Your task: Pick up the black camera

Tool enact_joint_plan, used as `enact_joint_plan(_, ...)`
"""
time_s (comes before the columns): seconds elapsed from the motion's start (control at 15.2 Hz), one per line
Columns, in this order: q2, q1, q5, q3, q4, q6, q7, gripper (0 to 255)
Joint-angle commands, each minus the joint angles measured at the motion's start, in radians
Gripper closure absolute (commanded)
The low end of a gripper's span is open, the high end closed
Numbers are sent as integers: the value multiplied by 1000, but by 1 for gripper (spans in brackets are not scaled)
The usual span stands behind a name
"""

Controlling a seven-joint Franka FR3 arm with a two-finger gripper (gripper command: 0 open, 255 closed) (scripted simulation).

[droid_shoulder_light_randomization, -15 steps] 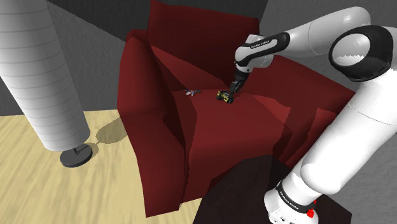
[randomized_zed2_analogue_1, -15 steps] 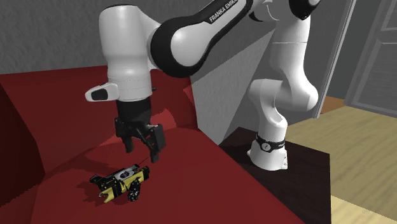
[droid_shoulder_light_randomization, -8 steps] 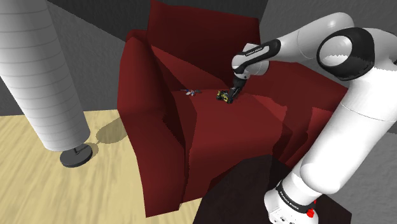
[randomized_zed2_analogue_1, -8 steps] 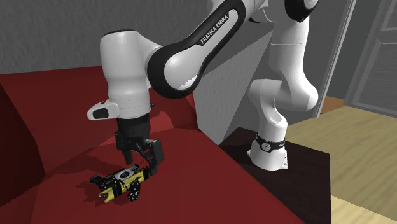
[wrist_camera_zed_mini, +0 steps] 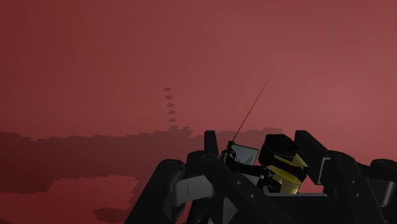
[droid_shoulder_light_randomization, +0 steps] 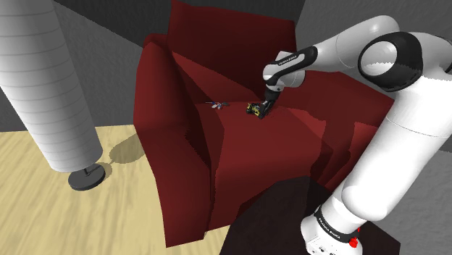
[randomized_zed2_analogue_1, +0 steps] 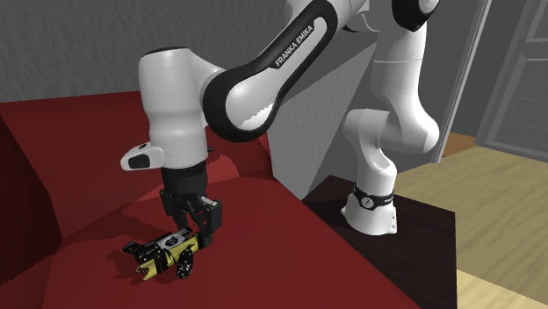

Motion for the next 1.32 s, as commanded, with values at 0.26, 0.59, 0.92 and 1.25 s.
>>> enact_joint_plan(0.26,-10,0,-6,-2,1,-10,3,255)
enact_joint_plan(0.59,-47,3,-28,-5,29,-72,20,255)
enact_joint_plan(0.92,-79,5,-46,-6,62,-134,35,255)
enact_joint_plan(1.25,-102,6,-58,-6,94,-187,45,255)
